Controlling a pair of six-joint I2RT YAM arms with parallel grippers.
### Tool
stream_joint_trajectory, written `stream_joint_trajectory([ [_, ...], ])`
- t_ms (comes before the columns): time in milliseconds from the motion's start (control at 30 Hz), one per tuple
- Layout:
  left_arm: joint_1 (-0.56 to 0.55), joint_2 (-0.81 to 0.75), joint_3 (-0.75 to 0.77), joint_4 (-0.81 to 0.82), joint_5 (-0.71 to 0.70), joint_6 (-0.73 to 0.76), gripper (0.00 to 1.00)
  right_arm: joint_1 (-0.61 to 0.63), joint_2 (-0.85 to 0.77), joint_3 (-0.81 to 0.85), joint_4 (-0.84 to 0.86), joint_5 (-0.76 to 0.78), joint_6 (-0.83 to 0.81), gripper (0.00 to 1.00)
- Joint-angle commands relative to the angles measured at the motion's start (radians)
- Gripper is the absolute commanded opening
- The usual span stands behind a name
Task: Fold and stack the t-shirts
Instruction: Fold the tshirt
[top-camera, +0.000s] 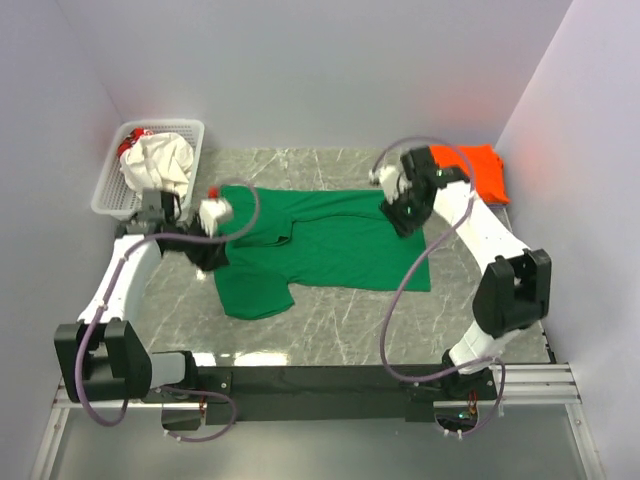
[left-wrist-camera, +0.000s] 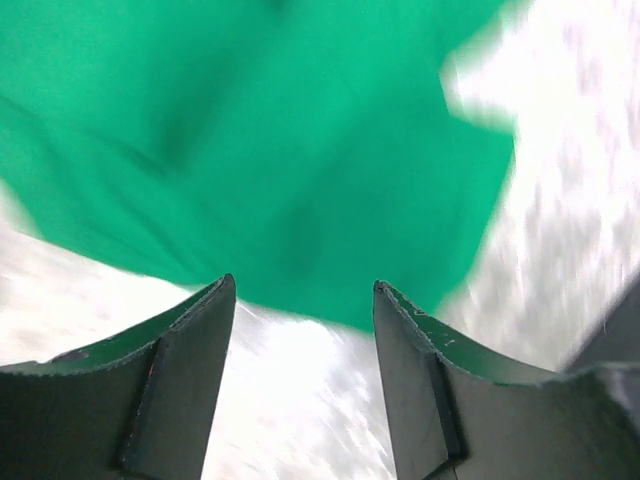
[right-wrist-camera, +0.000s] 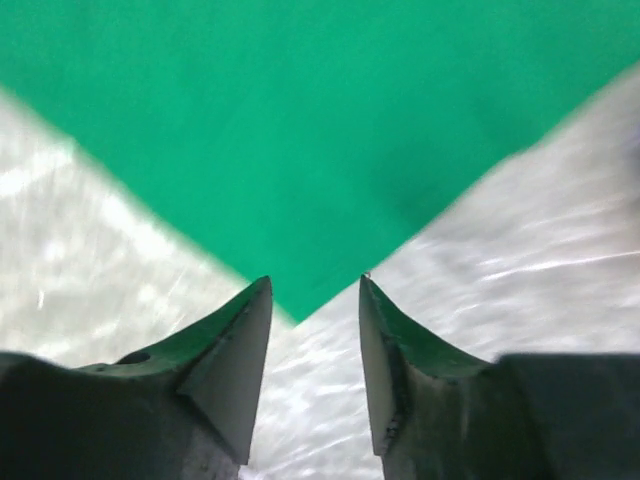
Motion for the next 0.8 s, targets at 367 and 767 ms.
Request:
stream_joint_trajectory([
  [367, 0.007, 0.002, -0.212, 0.073, -0.129, 0.208, 0.58, 0.063, -0.132, -0.53, 0.197, 0.063, -0.079, 0.4],
  [767, 0.013, 0.076, -0.219, 0.128, -0.181, 0.247, 0.59, 0.079, -0.121, -0.692, 0.349, 0.221, -0.115, 0.42],
])
